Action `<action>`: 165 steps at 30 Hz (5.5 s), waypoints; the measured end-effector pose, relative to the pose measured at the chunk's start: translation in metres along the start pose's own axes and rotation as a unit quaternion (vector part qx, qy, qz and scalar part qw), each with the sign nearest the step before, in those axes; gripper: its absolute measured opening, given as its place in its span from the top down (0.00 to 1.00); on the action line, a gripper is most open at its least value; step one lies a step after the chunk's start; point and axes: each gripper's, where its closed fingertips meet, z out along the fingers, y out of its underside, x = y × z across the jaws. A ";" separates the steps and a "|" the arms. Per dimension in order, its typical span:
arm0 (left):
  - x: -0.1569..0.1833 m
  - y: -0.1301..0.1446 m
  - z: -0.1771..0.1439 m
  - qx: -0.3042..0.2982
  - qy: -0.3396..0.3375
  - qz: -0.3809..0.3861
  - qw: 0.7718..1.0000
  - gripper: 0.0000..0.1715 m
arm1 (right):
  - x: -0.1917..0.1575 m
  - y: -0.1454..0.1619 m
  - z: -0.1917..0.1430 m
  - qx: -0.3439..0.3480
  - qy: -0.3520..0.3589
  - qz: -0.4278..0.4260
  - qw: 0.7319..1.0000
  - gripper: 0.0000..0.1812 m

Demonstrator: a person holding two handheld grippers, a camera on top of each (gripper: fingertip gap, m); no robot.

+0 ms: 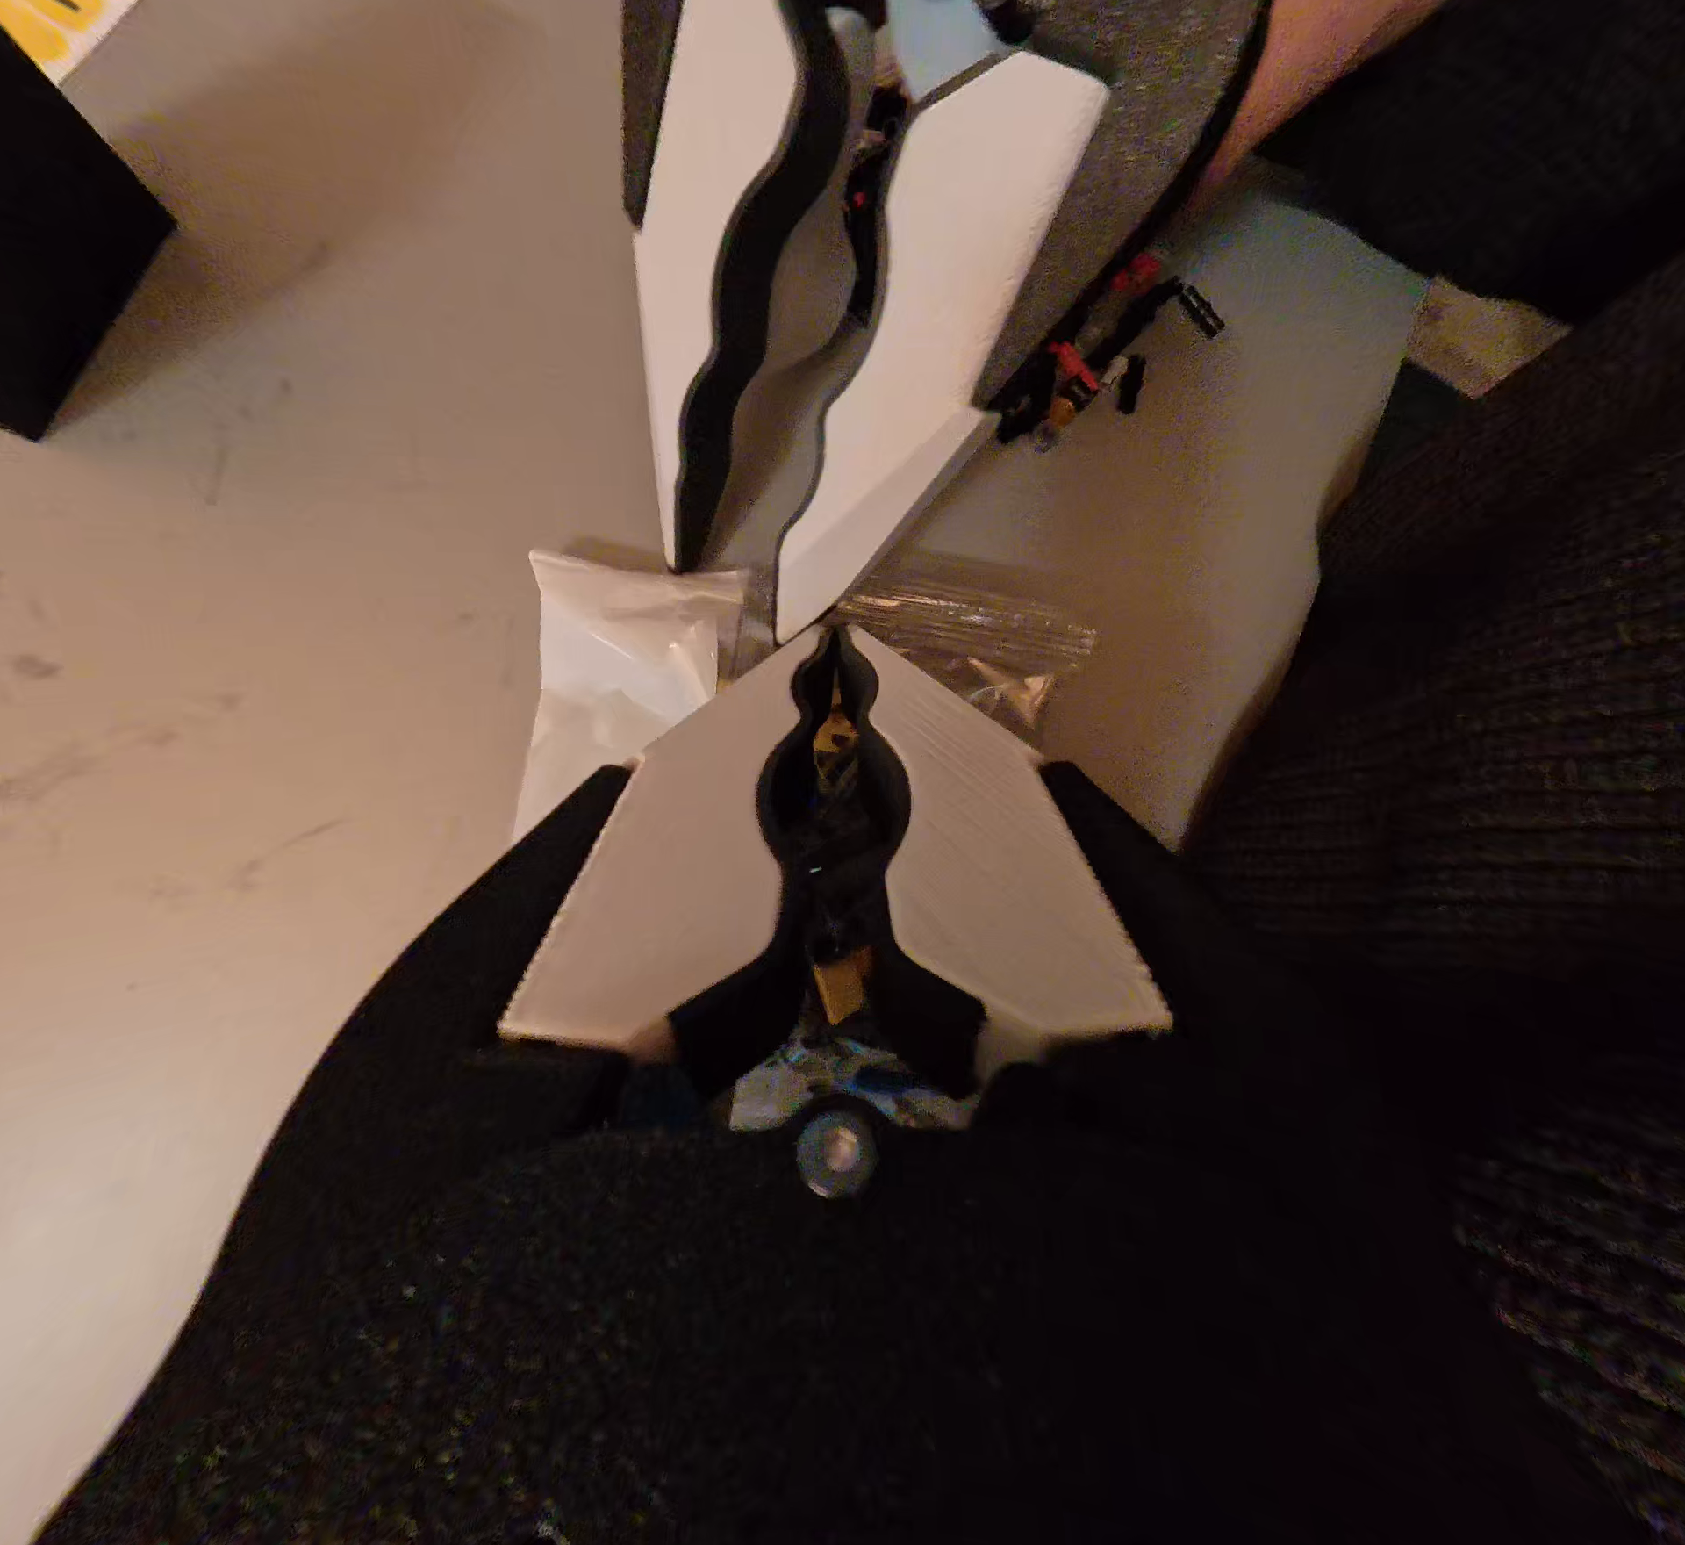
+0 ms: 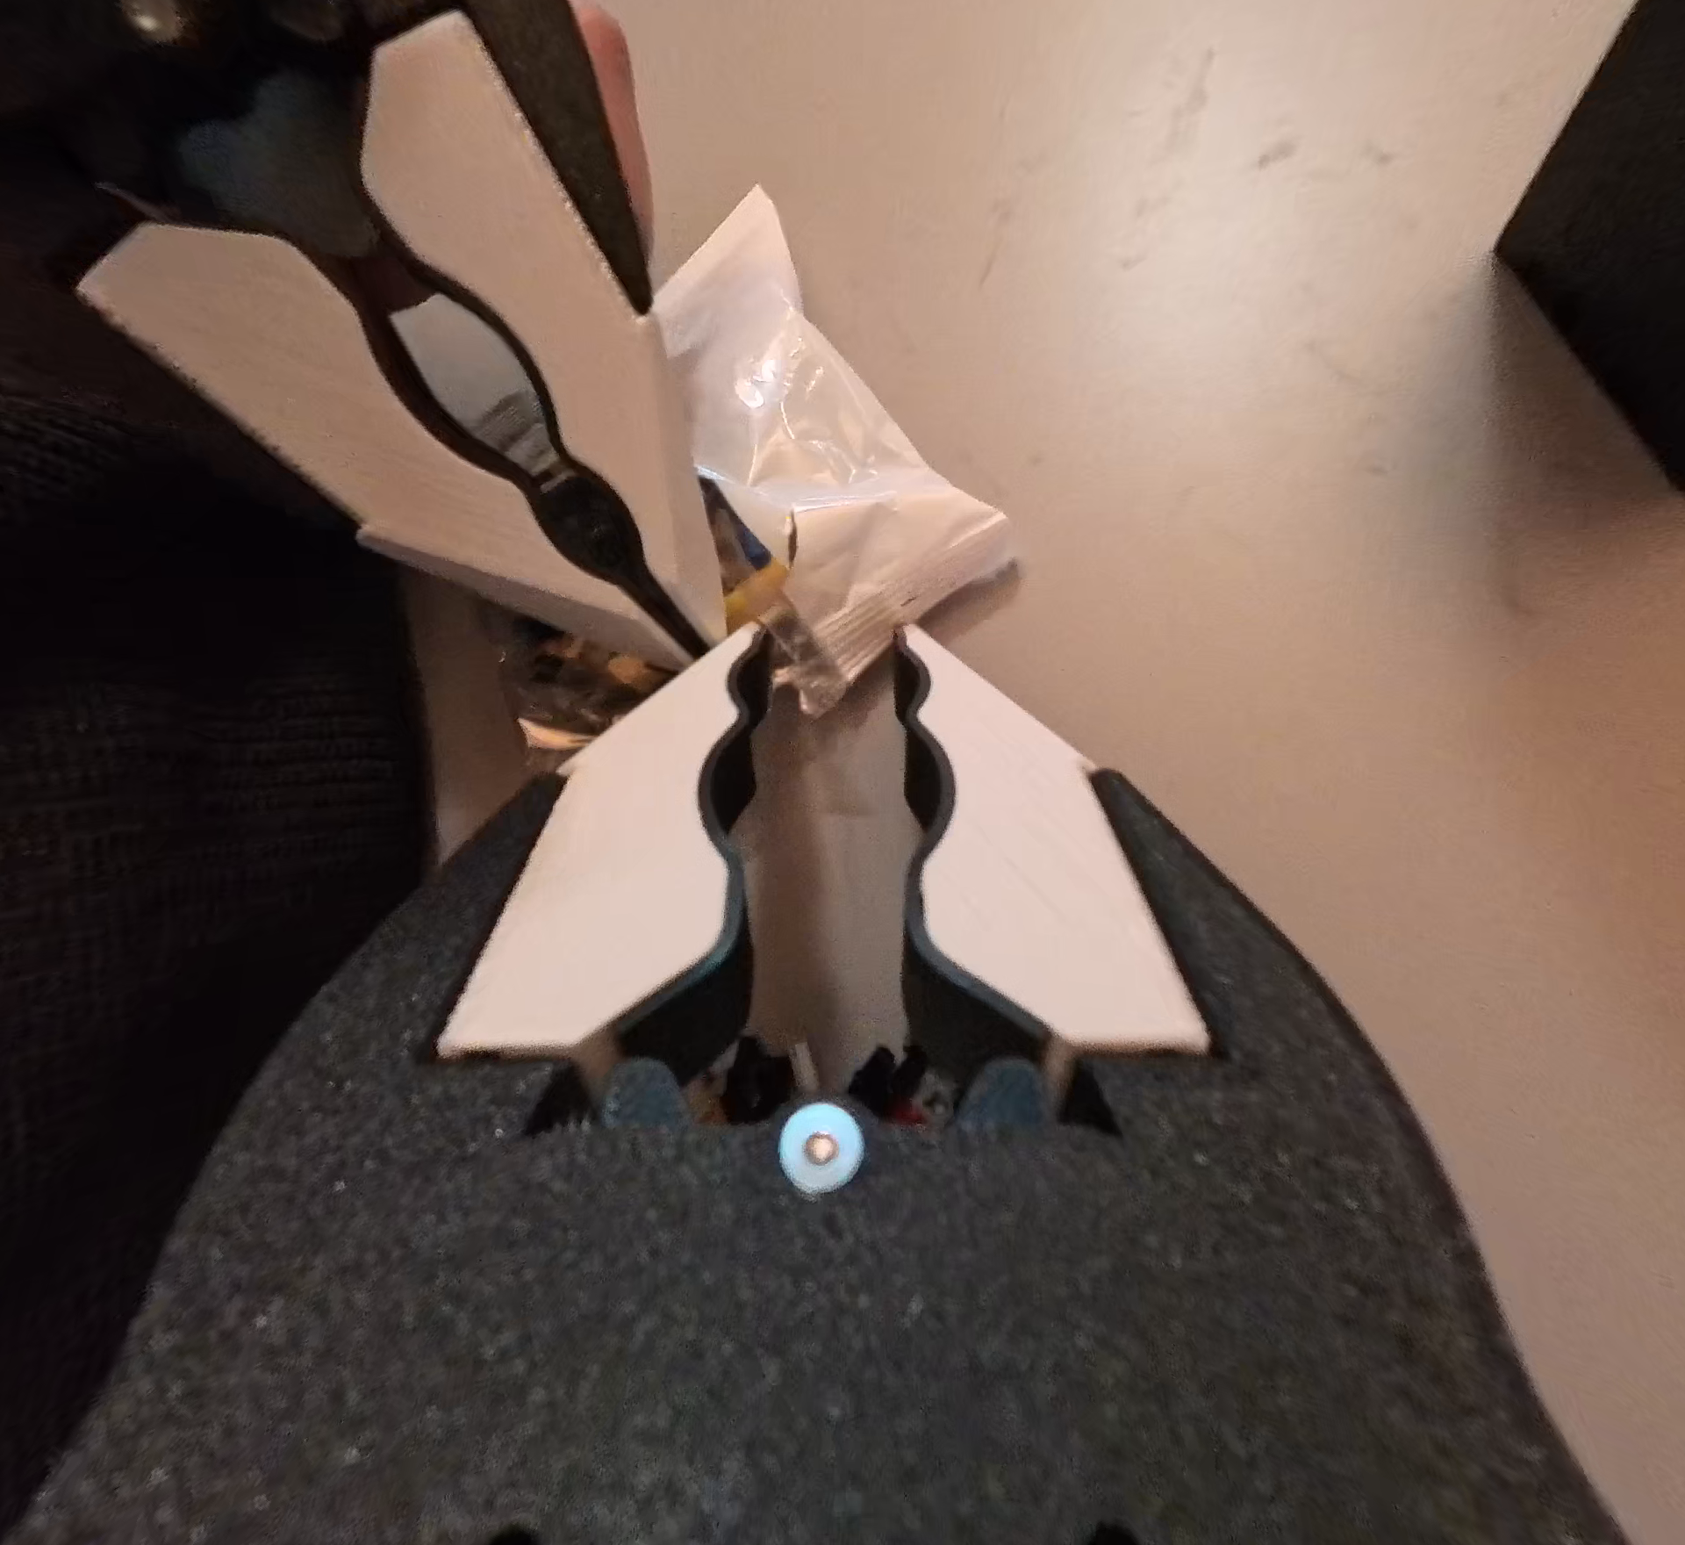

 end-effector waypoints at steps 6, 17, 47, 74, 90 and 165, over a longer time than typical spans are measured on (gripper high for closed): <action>0.003 0.007 0.002 -0.013 -0.008 0.006 1.000 1.00 | 0.000 0.004 0.009 -0.052 0.052 -0.055 0.996 0.87; 0.003 0.014 -0.002 -0.025 -0.039 -0.034 0.998 1.00 | -0.009 0.003 0.017 -0.058 0.105 -0.115 0.986 1.00; 0.012 -0.001 -0.038 0.096 -0.053 -0.027 0.994 1.00 | 0.019 -0.032 0.011 0.059 0.178 -0.015 0.982 1.00; -0.032 -0.021 -0.071 0.147 -0.151 -0.062 0.976 0.86 | 0.007 -0.020 -0.019 0.080 0.136 0.064 0.985 0.72; -0.049 -0.008 -0.030 0.019 -0.186 -0.043 0.981 0.68 | 0.006 -0.031 0.004 0.097 0.051 0.095 0.989 1.00; -0.076 -0.017 -0.046 0.099 -0.202 0.016 0.974 1.00 | -0.001 -0.052 0.002 0.164 0.085 0.124 0.975 1.00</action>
